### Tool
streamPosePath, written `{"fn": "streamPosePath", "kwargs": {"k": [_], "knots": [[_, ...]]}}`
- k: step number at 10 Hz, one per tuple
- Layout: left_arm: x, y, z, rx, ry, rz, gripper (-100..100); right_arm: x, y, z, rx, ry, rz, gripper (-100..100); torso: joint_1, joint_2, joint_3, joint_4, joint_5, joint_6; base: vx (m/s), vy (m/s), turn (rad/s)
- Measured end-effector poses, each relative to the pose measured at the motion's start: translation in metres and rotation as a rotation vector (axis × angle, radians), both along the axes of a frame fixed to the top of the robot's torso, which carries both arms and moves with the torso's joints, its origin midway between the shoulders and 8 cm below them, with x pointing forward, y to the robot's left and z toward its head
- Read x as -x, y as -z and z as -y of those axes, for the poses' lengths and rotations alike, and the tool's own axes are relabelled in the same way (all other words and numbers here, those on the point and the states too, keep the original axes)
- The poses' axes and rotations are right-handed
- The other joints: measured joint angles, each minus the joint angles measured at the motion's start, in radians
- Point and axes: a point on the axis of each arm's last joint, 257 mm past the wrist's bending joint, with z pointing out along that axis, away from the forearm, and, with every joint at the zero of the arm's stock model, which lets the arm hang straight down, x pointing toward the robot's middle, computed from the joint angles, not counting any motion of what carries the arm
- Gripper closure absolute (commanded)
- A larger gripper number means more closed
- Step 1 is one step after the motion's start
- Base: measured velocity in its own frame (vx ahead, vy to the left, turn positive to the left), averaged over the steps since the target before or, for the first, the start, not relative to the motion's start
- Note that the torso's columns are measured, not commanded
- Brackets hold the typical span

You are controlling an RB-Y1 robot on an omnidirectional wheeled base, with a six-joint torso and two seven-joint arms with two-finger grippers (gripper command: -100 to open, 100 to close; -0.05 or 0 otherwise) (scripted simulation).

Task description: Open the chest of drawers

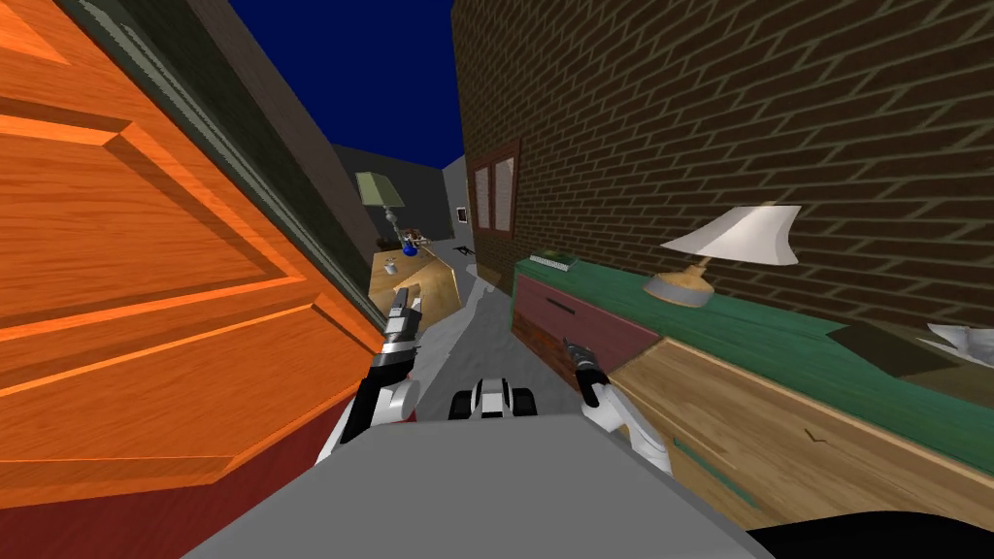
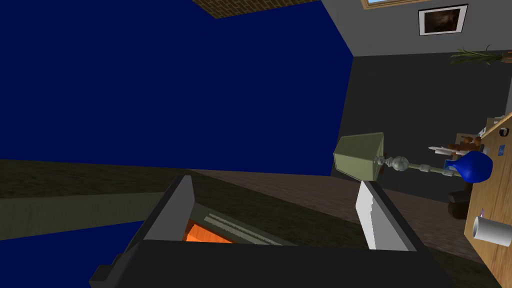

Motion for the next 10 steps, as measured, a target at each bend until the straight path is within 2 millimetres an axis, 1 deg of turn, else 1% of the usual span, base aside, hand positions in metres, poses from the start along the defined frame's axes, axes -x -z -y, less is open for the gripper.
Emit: {"fn": "streamPosePath", "kwargs": {"k": [2,3,5,6,7,8,9,10], "knots": [[0.000,0.000,0.000,0.000,0.000,0.000,0,0.006,0.011,0.018,0.086,0.024,-0.064,-100,0.001,0.000,0.000,0.000,0.000,0.000,0.040,0.041,0.188],[0.000,0.000,0.000,0.000,0.000,0.000,0,0.010,0.016,0.031,0.138,0.038,-0.103,-100,0.001,-0.001,-0.001,0.000,0.000,-0.001,0.043,0.025,0.135],[0.000,0.000,0.000,0.000,0.000,0.000,0,0.022,0.024,0.048,0.220,0.063,-0.165,-100,0.000,-0.001,0.000,0.000,0.000,-0.001,0.048,0.034,0.273],[0.000,0.000,0.000,0.000,0.000,0.000,0,0.030,0.027,0.061,0.285,0.077,-0.208,-100,0.001,-0.001,0.000,0.000,0.000,-0.001,0.047,0.029,0.097],[0.000,0.000,0.000,0.000,0.000,0.000,0,0.034,0.031,0.071,0.326,0.090,-0.238,-100,0.000,0.000,0.000,0.000,0.000,0.000,0.046,0.031,0.171],[0.000,0.000,0.000,0.000,0.000,0.000,0,0.040,0.031,0.084,0.377,0.103,-0.274,-100,0.000,0.000,0.000,0.000,0.000,-0.001,0.048,0.036,0.256],[0.000,0.000,0.000,0.000,0.000,0.000,0,0.045,0.032,0.096,0.439,0.116,-0.316,-100,0.001,0.000,0.000,0.000,0.000,-0.001,0.036,0.023,0.086],[0.000,0.000,0.000,0.000,0.000,0.000,0,0.050,0.031,0.101,0.475,0.129,-0.342,-100,0.000,0.000,0.000,0.000,0.000,0.000,0.015,0.009,-0.022]]}}
